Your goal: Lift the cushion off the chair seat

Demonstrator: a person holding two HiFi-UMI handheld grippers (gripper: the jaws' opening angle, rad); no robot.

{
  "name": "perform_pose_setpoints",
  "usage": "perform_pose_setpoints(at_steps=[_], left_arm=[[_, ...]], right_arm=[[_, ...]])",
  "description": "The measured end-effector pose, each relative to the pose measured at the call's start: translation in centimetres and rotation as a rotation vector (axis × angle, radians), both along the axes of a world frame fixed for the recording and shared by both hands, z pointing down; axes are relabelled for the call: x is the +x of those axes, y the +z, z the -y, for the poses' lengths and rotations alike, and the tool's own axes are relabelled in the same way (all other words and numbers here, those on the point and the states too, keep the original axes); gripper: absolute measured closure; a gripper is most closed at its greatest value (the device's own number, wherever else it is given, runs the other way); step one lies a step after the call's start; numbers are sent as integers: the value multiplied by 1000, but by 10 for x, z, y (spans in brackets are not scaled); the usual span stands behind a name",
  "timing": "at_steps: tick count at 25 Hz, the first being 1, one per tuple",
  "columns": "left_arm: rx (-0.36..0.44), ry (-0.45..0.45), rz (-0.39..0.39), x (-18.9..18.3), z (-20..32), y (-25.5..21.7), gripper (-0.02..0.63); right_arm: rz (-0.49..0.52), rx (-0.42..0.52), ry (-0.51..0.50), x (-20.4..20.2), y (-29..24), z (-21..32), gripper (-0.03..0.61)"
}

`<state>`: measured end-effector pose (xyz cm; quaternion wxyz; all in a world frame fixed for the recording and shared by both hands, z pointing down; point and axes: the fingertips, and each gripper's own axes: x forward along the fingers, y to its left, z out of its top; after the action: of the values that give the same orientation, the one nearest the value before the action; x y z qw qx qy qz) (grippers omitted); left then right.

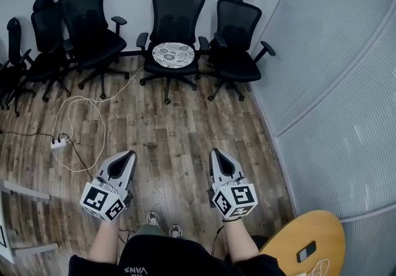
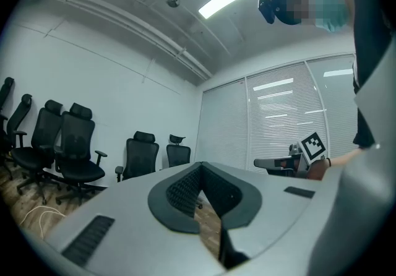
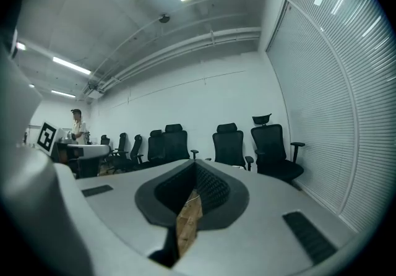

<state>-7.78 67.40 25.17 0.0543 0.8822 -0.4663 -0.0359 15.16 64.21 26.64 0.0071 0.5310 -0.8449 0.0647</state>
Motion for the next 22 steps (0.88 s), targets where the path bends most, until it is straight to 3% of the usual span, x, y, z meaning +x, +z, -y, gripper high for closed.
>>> perform_pose_setpoints(at_steps=[12,22], left_arm=[[40,63,4,-36,61,-4,603],[3,76,-7,-42,94,8,603]], right_arm=[[-7,24,44,-41,-4,47,561],[-16,8,63,-45,2,75,561]])
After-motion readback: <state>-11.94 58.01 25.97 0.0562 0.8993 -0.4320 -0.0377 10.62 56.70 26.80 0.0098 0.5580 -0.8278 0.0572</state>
